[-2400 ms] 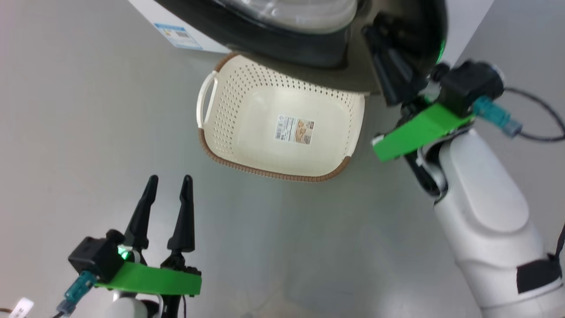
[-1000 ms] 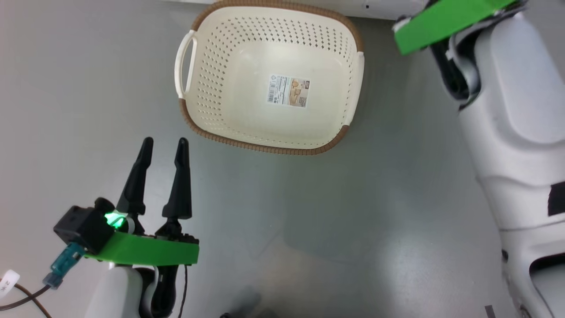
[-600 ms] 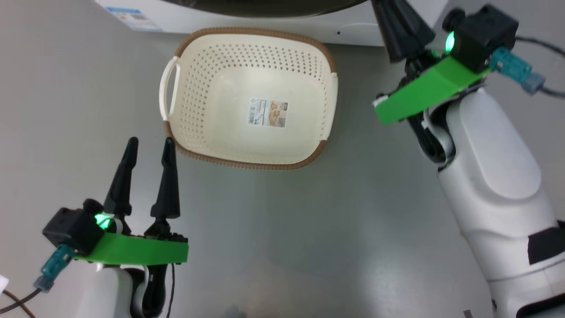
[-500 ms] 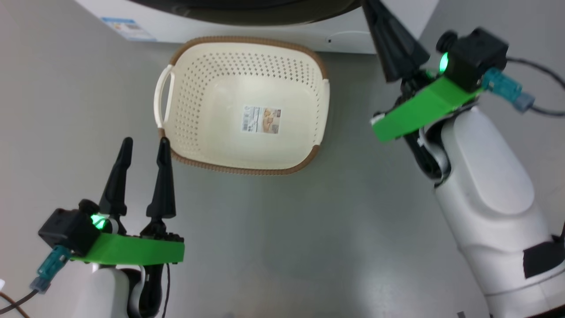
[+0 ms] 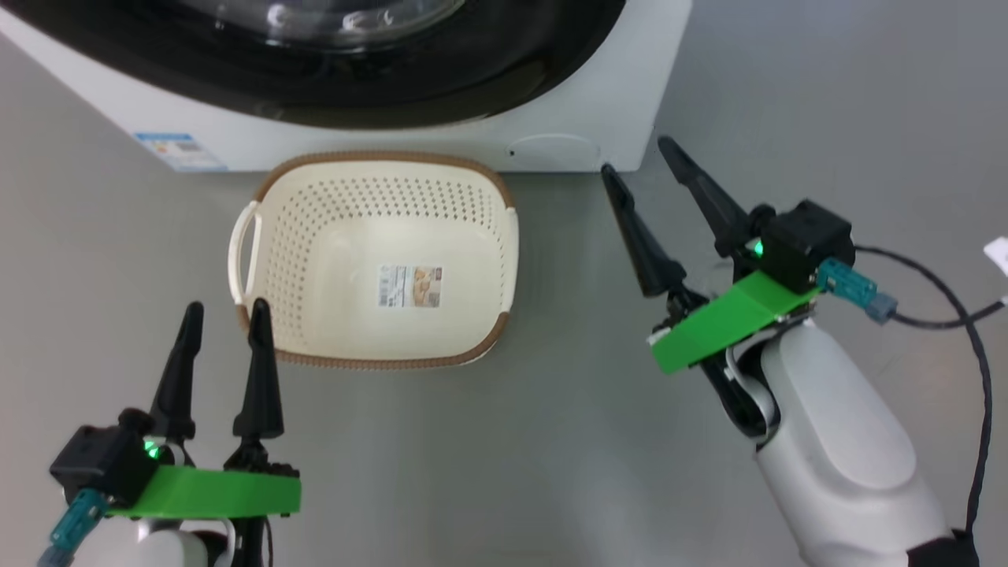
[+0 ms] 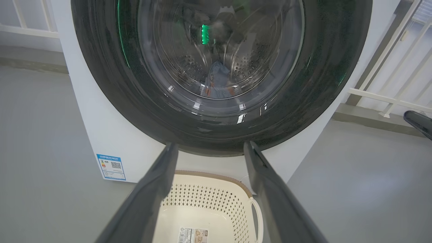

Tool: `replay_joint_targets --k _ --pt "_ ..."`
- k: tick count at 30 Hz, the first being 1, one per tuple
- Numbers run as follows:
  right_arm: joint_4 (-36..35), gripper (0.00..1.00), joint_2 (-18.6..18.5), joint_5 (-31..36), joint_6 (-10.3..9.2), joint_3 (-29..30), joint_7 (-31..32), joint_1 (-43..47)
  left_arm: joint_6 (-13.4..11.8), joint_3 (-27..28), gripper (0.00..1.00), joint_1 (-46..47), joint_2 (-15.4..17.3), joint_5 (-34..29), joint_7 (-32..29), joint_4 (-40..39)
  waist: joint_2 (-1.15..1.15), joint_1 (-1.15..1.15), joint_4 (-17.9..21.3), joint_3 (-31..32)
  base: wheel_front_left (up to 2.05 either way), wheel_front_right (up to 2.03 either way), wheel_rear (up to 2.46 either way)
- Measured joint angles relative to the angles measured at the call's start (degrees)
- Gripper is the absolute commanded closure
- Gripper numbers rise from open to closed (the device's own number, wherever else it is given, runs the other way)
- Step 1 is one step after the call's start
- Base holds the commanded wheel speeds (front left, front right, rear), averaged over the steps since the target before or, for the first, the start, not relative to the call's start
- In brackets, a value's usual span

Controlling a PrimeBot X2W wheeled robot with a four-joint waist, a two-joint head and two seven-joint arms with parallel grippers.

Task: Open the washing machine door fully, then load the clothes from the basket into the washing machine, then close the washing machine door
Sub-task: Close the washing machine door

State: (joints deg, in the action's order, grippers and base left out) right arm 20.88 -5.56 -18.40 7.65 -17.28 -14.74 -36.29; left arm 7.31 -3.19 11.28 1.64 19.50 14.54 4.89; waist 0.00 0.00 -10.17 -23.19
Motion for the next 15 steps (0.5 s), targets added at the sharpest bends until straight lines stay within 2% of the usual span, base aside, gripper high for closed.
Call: replay_joint_targets --k 15 --pt "-4.03 0.00 1.31 -0.45 0.00 5.16 0.01 15.32 0.00 4.04 0.00 -7.48 0.11 -1.87 0.00 -0.64 0.00 0.00 6.20 8.77 0.00 0.00 0.00"
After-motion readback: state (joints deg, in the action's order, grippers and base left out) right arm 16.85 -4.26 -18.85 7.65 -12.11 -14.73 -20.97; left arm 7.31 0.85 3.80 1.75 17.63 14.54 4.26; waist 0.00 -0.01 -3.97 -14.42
